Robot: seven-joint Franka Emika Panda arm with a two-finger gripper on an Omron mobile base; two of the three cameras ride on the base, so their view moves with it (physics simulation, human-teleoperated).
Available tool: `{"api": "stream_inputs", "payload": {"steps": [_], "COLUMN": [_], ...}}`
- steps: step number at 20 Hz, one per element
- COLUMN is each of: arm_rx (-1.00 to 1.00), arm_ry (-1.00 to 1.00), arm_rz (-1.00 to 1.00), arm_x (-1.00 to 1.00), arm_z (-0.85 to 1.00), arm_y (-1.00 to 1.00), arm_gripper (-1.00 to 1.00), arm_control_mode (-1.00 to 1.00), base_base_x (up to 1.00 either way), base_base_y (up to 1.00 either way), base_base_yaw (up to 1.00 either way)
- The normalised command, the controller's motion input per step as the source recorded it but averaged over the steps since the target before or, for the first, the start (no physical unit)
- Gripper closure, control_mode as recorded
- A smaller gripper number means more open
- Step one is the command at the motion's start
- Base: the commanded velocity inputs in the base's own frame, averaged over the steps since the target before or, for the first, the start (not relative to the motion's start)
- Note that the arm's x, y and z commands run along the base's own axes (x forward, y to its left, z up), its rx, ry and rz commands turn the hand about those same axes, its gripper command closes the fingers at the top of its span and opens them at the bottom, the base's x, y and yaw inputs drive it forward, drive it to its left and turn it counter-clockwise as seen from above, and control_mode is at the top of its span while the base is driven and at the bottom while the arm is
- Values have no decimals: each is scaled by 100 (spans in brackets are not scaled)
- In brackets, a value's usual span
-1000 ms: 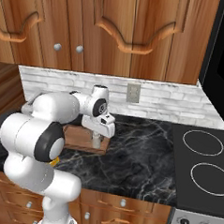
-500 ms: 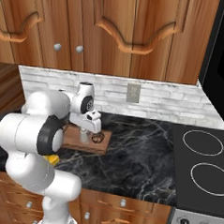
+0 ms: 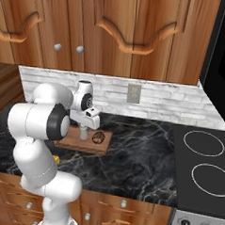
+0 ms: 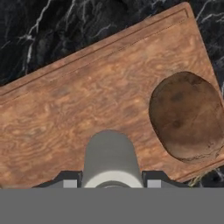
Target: Retrieve the reheated potato from the microwave, then place the potato, cheese, and condiment on the cutting board.
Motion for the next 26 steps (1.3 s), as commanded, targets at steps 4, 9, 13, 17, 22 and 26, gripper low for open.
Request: {"api": "stream_inputs", "payload": {"steps": [4, 9, 13, 17, 22, 26], "arm_rx": [0, 0, 0, 0, 0, 0], "arm_ry": [0, 0, 0, -3, -3, -10], "arm_rz": [0, 0, 0, 0, 0, 0], "arm_x": [9, -1, -1, -8, -16, -11], "arm_z": [-22, -24, -21, -27, -22, 1], "arm_y": [-6, -2, 0, 0, 0, 0], "arm_gripper": [100, 100, 100, 100, -100, -100], "arm_control_mode": [-100, -100, -100, -100, -100, -100], "base_base_x": [0, 0, 0, 0, 0, 0], "base_base_y": [0, 0, 0, 0, 0, 0], "base_base_yaw": [0, 0, 0, 0, 0, 0]}}
